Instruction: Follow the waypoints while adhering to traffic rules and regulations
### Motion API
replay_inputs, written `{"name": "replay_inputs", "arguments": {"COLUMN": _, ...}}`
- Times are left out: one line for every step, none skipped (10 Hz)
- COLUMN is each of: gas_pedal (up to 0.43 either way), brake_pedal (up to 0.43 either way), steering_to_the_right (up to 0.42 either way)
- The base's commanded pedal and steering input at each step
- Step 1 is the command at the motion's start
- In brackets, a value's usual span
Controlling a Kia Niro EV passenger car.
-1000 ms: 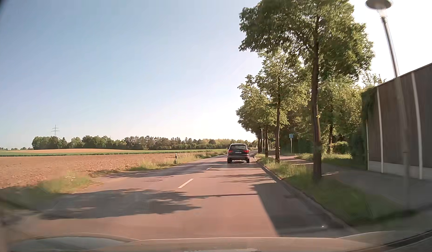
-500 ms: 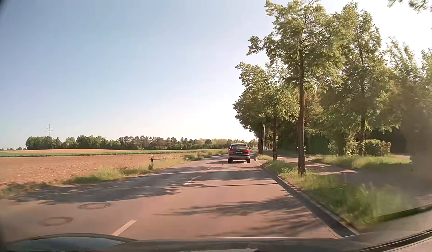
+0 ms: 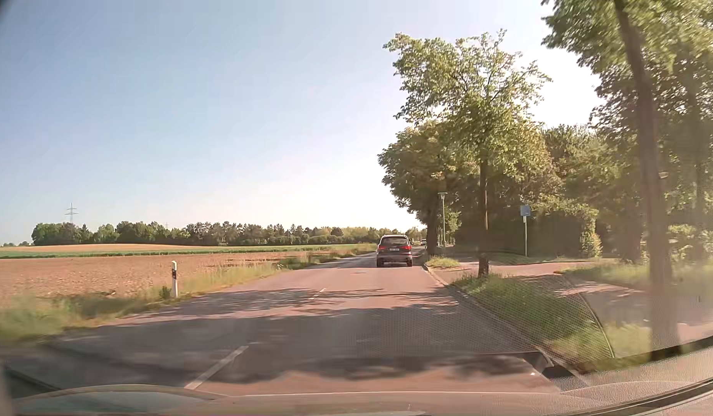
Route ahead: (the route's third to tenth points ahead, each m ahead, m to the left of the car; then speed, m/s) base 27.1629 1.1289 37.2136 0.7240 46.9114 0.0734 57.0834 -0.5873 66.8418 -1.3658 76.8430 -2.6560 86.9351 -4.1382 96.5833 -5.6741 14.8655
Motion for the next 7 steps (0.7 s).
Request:
{"name": "replay_inputs", "arguments": {"gas_pedal": 0.150, "brake_pedal": 0.012, "steering_to_the_right": 0.009}}
{"name": "replay_inputs", "arguments": {"gas_pedal": 0.150, "brake_pedal": 0.006, "steering_to_the_right": 0.009}}
{"name": "replay_inputs", "arguments": {"gas_pedal": 0.157, "brake_pedal": 0.012, "steering_to_the_right": 0.009}}
{"name": "replay_inputs", "arguments": {"gas_pedal": 0.157, "brake_pedal": 0.012, "steering_to_the_right": 0.009}}
{"name": "replay_inputs", "arguments": {"gas_pedal": 0.169, "brake_pedal": 0.012, "steering_to_the_right": 0.008}}
{"name": "replay_inputs", "arguments": {"gas_pedal": 0.189, "brake_pedal": 0.006, "steering_to_the_right": 0.008}}
{"name": "replay_inputs", "arguments": {"gas_pedal": 0.189, "brake_pedal": 0.006, "steering_to_the_right": 0.008}}
